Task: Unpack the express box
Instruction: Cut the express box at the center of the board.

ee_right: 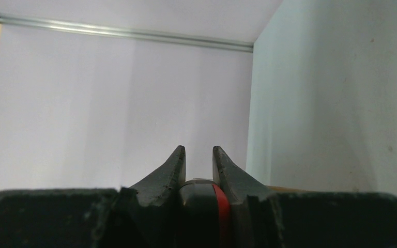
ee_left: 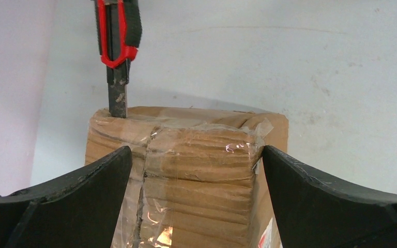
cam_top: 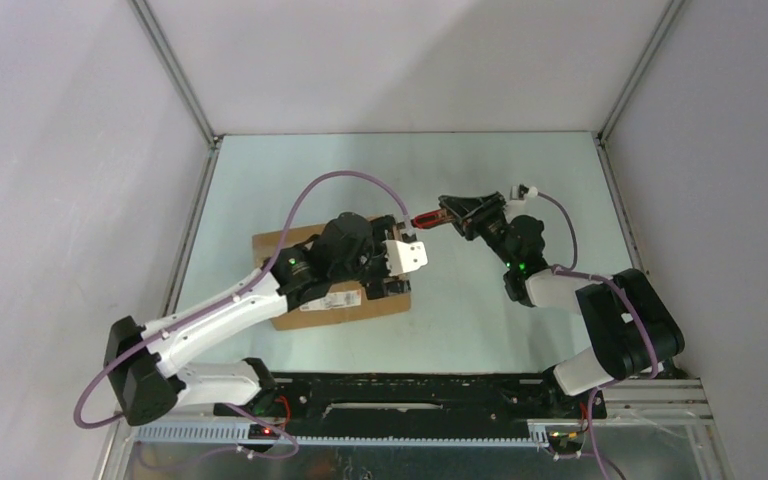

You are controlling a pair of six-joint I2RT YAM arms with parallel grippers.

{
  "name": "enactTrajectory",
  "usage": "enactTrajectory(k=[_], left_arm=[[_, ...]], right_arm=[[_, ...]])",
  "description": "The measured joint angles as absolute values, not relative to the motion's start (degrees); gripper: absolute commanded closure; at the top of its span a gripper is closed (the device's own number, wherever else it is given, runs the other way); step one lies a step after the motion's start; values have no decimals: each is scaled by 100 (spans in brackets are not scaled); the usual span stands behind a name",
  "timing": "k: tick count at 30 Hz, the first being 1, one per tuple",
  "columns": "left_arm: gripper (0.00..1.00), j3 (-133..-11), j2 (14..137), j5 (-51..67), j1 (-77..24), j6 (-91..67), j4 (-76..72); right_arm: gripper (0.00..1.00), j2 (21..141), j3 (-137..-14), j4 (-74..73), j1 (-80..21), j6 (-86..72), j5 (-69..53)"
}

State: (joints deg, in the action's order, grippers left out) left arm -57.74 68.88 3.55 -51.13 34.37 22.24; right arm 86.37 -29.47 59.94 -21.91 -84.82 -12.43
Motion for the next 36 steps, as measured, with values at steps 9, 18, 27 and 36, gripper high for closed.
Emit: enactTrajectory(k=[9,18,27,36], left_arm=[[0,-6027,6560,283,-5205,3157,3277],[0,-5712,5708,-274,-5148,2932,3675],[0,-5680,5780,373,-4746,2899,3776],[2,-5594,6027,668,-4689,2956,3457]], right_arm=[[100,8637,-2952,5975,-2252,-8501,-1710],[100,8807,-2952,5972,-2349,-8506,-2117],[100,8851,-2952,5988,-2416,-8554,-2213],[100,8805,-2952,6007,-2456,-8807,-2220]])
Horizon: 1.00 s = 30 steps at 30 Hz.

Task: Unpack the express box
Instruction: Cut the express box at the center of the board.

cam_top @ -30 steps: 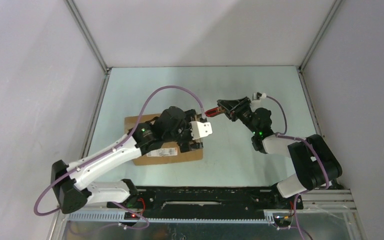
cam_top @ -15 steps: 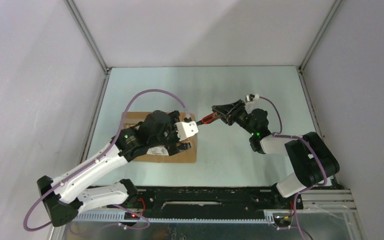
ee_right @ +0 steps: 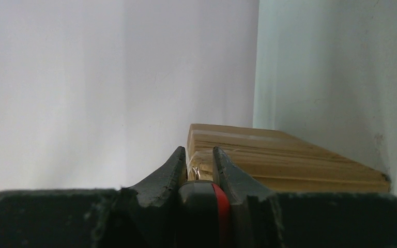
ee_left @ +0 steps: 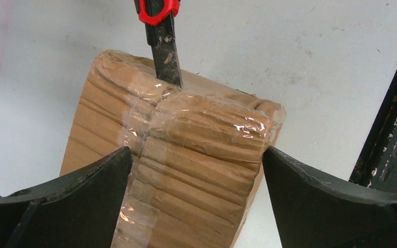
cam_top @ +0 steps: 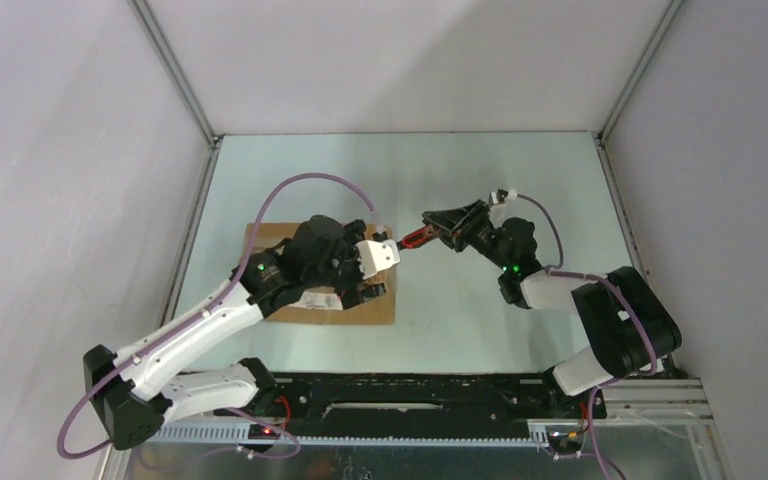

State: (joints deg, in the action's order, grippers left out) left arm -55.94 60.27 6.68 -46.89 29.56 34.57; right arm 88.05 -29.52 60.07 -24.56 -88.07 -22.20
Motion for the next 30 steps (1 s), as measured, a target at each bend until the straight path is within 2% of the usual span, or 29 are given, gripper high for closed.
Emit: enactTrajectory(k=[9,22,30], left_arm=[[3,-5594,6123,587,-4786,2985,3369],[3,-5588,6211,117,-4963,2936,3227],[3,-5581,6228,-19,-5009,2936,3194]], right_arm=[[100,8547,-2915,5686,-2685,-8818,-1848],[100,8383,-2001,6045,-3148,-10009,-766],[100,7946,-1929,5765,-3496,-9828,-353]])
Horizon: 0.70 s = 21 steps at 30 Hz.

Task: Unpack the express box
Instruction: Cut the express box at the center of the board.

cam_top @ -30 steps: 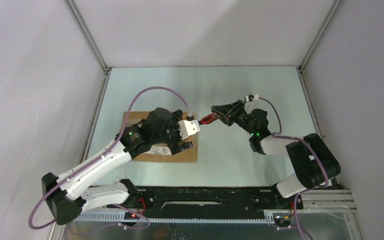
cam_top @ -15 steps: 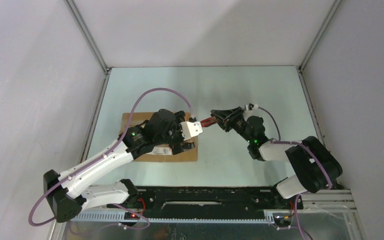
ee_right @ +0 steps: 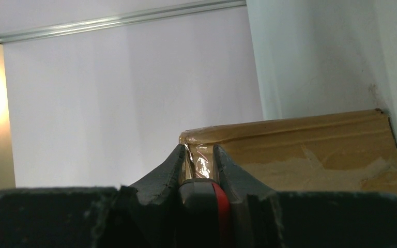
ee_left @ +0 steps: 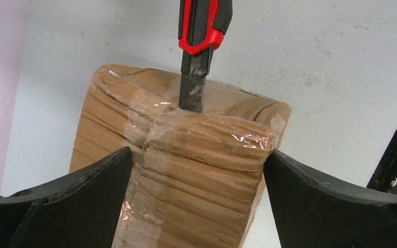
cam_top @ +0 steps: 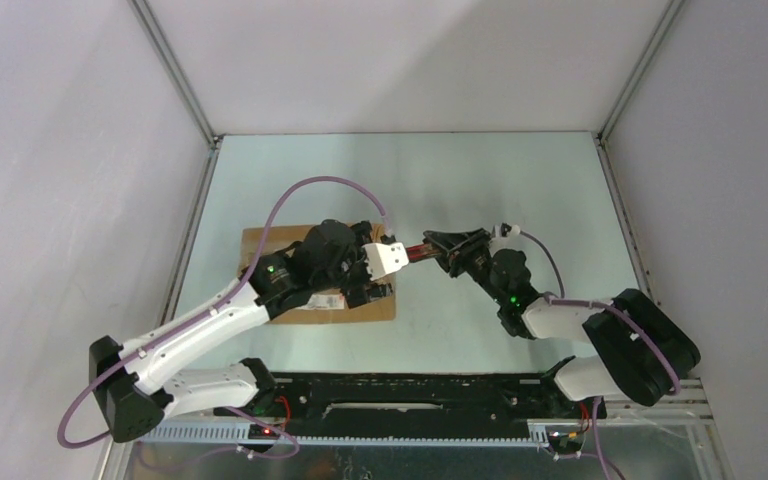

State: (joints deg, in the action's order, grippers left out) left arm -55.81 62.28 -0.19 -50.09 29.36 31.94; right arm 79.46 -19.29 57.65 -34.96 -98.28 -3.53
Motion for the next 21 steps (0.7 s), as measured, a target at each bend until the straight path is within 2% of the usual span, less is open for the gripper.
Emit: enactTrajectory(k=[11,21], left_arm=[[3,-5581,6252,-73,-5015,2941,3225],[3,-5581,6265,-62,-5068,2941,3229]], right_arm=[[100,7902,-1509,6237,-3767,-9977,-119],[100,6888,-1326,5653,-3894,-9421,-141]])
